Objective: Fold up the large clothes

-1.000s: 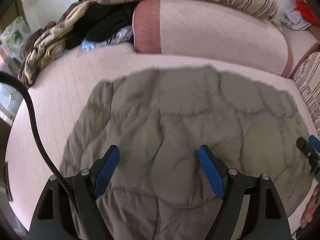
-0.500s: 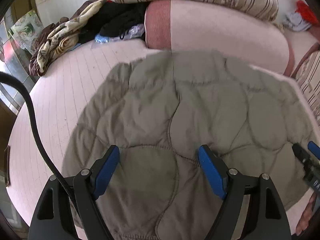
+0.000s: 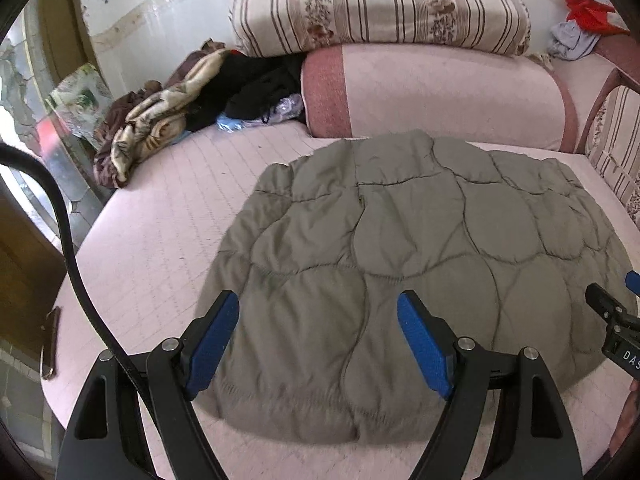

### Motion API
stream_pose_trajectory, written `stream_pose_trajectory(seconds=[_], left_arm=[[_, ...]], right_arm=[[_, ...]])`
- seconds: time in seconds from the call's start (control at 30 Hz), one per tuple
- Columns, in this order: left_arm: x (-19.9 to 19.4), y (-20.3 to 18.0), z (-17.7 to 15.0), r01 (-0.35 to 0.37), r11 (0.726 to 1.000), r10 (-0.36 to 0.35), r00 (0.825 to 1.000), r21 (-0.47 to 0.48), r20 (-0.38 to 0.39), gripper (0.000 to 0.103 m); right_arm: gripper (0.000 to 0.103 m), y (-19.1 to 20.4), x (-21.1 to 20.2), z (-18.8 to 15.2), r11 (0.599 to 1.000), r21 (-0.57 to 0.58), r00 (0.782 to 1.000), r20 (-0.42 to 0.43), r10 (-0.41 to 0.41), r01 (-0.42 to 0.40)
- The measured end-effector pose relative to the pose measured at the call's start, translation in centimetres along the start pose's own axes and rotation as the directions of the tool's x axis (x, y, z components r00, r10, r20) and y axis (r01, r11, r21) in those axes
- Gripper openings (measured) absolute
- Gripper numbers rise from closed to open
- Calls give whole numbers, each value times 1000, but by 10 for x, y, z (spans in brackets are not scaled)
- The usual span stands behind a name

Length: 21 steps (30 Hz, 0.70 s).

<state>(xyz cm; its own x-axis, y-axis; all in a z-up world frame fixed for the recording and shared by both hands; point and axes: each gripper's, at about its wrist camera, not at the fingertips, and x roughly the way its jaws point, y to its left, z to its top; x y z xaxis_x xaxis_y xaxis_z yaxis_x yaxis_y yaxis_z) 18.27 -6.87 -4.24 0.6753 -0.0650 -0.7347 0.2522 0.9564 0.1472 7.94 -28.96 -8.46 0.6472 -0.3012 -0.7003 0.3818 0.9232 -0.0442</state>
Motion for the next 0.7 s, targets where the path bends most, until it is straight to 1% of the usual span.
stream_pose_trajectory(seconds=[0.17,0.3,0.57,0.7], left_arm=[[-27,15,-11,13,998,-12,1000,-55,16,81],[-49,24,-19,12,996,-8,999,-93,43,81],[-84,34,-38,-1,993,11,997,-120,78,81],[-92,38,-46,-2,992,12,997,-127,77,81]], right_arm=[[92,9,-28,-15,998,-49,998,49,-30,33],[92,17,-46,-26,995,-87,996,74,-43,50],[92,17,-66,-42,998,-58,997,68,-36,40],[92,16,-72,-51,998,-46,997,61,-43,46]])
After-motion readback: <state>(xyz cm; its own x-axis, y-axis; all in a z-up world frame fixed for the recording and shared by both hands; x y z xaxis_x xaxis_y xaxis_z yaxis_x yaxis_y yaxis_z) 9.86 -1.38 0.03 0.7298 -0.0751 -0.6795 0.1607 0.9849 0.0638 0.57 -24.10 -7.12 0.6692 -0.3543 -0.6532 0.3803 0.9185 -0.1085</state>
